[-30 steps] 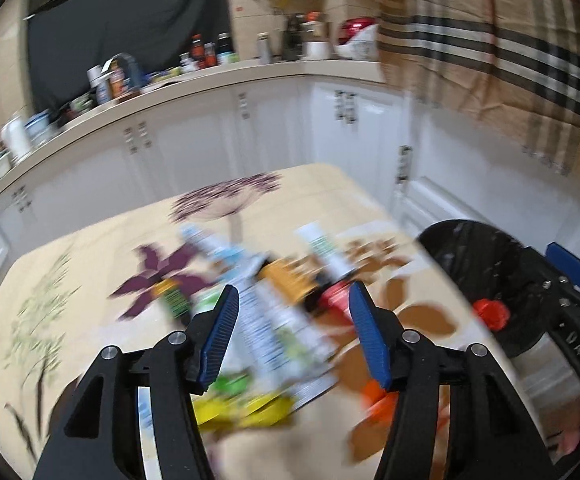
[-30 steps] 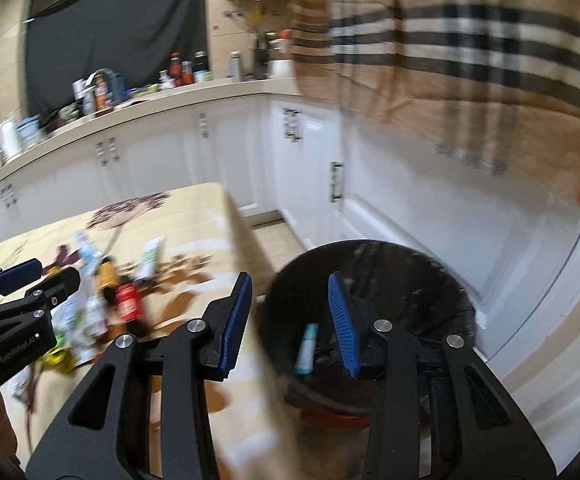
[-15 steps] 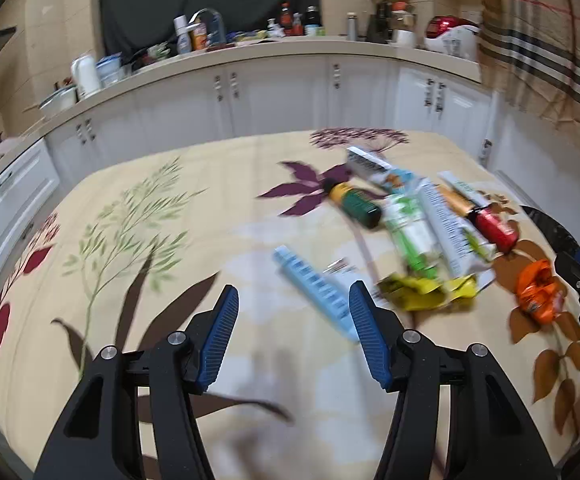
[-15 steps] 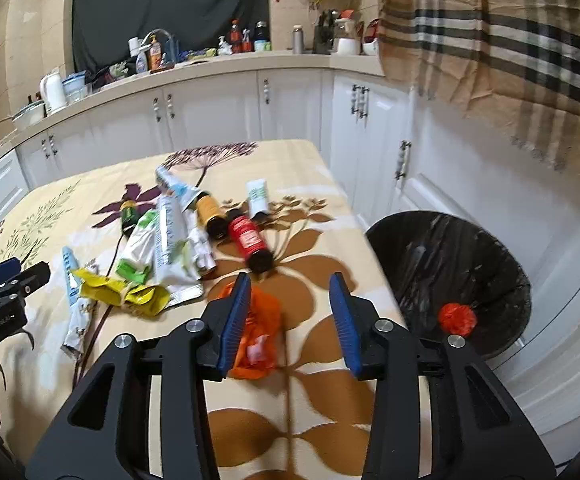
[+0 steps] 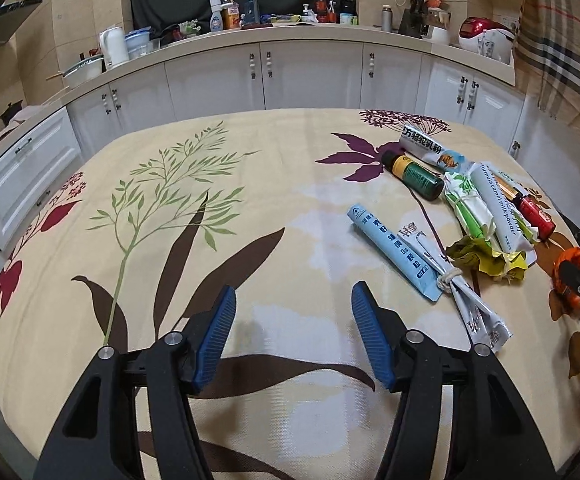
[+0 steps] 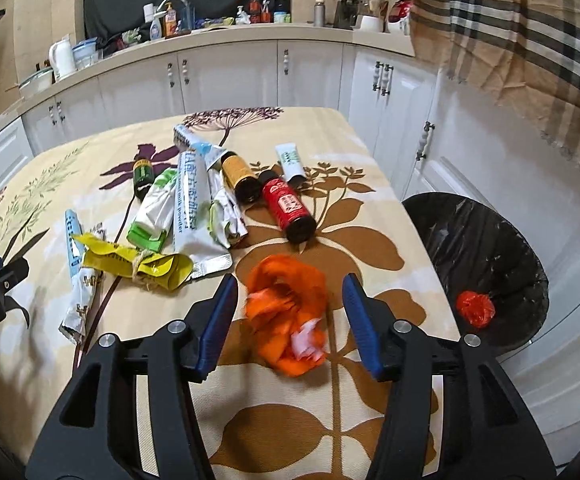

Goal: Collect trash
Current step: 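Move the right tool back to the table and grasp the orange plastic bag, then grasp the crumpled white tube with the left tool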

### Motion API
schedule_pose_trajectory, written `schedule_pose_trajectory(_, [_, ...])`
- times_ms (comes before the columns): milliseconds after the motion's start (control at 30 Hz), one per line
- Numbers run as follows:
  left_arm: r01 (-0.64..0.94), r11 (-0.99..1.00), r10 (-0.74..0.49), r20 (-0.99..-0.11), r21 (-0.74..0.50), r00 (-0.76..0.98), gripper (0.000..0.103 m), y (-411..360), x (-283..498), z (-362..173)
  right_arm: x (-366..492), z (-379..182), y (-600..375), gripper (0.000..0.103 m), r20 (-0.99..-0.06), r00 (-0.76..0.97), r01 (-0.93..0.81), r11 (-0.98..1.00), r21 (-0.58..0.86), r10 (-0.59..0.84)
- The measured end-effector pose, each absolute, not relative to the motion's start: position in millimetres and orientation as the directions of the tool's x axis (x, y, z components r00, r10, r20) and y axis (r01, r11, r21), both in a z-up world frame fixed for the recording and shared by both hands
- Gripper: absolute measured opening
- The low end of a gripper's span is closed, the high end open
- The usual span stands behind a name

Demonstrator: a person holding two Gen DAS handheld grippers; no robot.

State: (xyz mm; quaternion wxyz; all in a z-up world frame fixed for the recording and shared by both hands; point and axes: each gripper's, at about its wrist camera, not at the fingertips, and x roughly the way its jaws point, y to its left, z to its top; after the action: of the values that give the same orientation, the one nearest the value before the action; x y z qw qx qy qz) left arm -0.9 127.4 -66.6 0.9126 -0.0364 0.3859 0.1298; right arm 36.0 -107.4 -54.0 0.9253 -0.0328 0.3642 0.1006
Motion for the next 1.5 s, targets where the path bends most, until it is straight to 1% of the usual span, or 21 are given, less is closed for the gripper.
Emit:
schedule_pose_trajectory(33, [-0.263,0.964,0.205,-0.715,0.031,0.668,0.060,126,-1,-67,36,-55,-107,0.052,-0.683,0.712,-0.213,0.977,0.012,0.163])
schedule_pose_trajectory(100, [-0.254,0.967,0.192,-0.717,0.021,0.670,0.060,124,0,-67,37,-57,-107,0.041,-0.693,0.700,-0.223,0.975,0.018,0.173])
schedule_pose_trajectory(533, [-0.156,0.988,0.107,-0.713,-0.004,0.693,0.060,74,5,-60,35,-50,-128,0.041,-0.666,0.727,-0.191,0.981,0.036,0.166])
schedule_pose_trajectory(700, [-0.150,0.988,0.093,-0.704,-0.020,0.704,0.060,60,7,-55,35,-46,-139,0.041,-0.652,0.740,-0.181,0.983,0.045,0.166])
schedule_pose_trajectory(967, [-0.123,0.992,0.098,-0.737,0.020,0.669,0.060,38,22,-68,35,-46,-154,0.041,-0.644,0.743,-0.175,0.981,0.077,0.183])
schedule_pose_trajectory(1033, [-0.124,0.992,0.096,-0.745,0.018,0.660,0.058,37,25,-71,36,-46,-157,0.041,-0.643,0.743,-0.174,0.981,0.085,0.187])
schedule_pose_trajectory(1067, [-0.123,0.992,0.094,-0.750,0.017,0.654,0.054,36,26,-73,36,-46,-159,0.041,-0.642,0.743,-0.173,0.981,0.087,0.188])
schedule_pose_trajectory(1100, [-0.119,0.993,0.090,-0.757,0.016,0.647,0.048,35,27,-75,36,-47,-160,0.041,-0.642,0.743,-0.173,0.981,0.090,0.190])
schedule_pose_trajectory(1167, [-0.113,0.993,0.087,-0.765,0.019,0.638,0.041,33,28,-78,37,-48,-161,0.041,-0.643,0.741,-0.174,0.980,0.094,0.193])
schedule_pose_trajectory(1233, [-0.108,0.994,0.097,-0.759,0.035,0.644,0.037,31,28,-78,37,-48,-162,0.041,-0.644,0.740,-0.175,0.980,0.096,0.195])
schedule_pose_trajectory(1300, [-0.102,0.994,0.097,-0.756,0.040,0.647,0.025,30,27,-79,37,-49,-163,0.041,-0.645,0.739,-0.172,0.980,0.097,0.193])
schedule_pose_trajectory(1367, [-0.098,0.994,0.100,-0.750,0.047,0.653,0.019,30,25,-79,38,-51,-163,0.041,-0.648,0.737,-0.170,0.981,0.097,0.192])
schedule_pose_trajectory(1500, [-0.086,0.995,0.099,-0.738,0.056,0.667,0.017,28,23,-80,36,-52,-163,0.041,-0.649,0.739,-0.163,0.982,0.091,0.183])
